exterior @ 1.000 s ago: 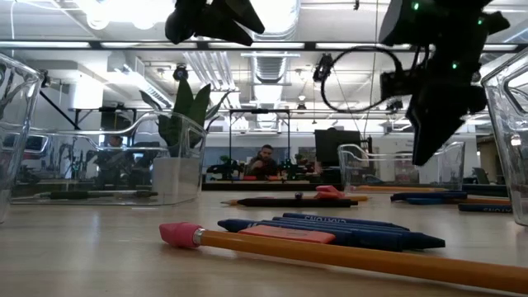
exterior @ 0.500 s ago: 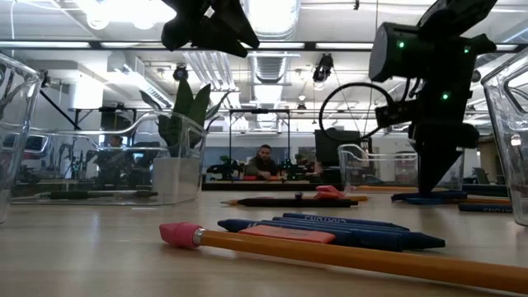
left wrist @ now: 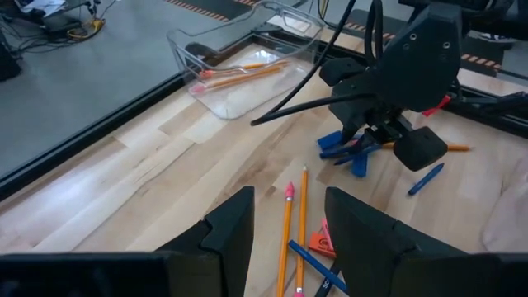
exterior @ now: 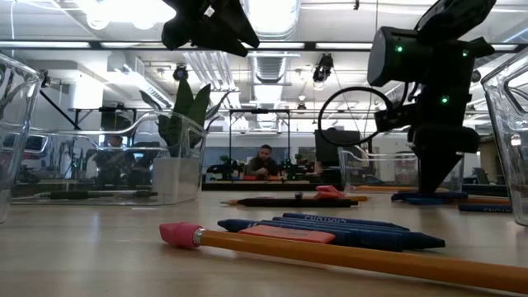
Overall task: Sort crayons/erasers/pens/pencils in bins
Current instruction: Put the blue crayon into the bottom right transparent bin
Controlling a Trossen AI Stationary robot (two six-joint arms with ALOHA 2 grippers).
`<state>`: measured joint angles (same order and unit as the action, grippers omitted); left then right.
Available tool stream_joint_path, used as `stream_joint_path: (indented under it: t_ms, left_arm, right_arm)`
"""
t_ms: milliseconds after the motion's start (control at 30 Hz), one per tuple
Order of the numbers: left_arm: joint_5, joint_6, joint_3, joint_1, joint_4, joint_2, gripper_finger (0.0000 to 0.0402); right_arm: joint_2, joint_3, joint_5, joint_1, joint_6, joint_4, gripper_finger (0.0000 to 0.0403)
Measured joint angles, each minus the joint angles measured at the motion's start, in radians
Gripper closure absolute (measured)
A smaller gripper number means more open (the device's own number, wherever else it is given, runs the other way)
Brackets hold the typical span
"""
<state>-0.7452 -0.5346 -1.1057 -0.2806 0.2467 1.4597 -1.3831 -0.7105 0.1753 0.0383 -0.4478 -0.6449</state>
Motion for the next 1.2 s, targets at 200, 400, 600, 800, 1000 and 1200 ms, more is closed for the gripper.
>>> stream_joint_path:
  t_ms: [200, 400, 600, 800, 1000, 1200]
  left_arm:
    - [0.0, 0.0, 0.0, 0.0, 0.001, 0.0, 0.0265]
    - [0.0, 0.0, 0.0, 0.0, 0.004, 0.0, 0.0265]
    - [0.0, 0.0, 0.0, 0.0, 0.004, 0.0, 0.0265]
    - [0.0, 0.0, 0.0, 0.0, 0.004, 0.0, 0.0265]
    - [0.0, 0.0, 0.0, 0.0, 0.004, 0.0, 0.0265]
    - [0.001, 0.0, 0.0, 0.0, 0.005, 0.0, 0.0265]
  right_arm:
    - [0.003, 0.0, 0.001, 0.0, 0.003, 0.0, 0.0333]
    - [0.007, 0.0, 0.003, 0.0, 0.004, 0.001, 0.0371]
    - [0.007, 0.0, 0.004, 0.0, 0.003, 0.005, 0.0373]
    - [0.006, 0.0, 0.004, 0.0, -0.004, 0.009, 0.0345]
    - [0.003, 0.004, 0.003, 0.0, -0.004, 0.028, 0.0327]
    - [-0.037, 0.006, 0.004, 0.0, -0.004, 0.039, 0.0328]
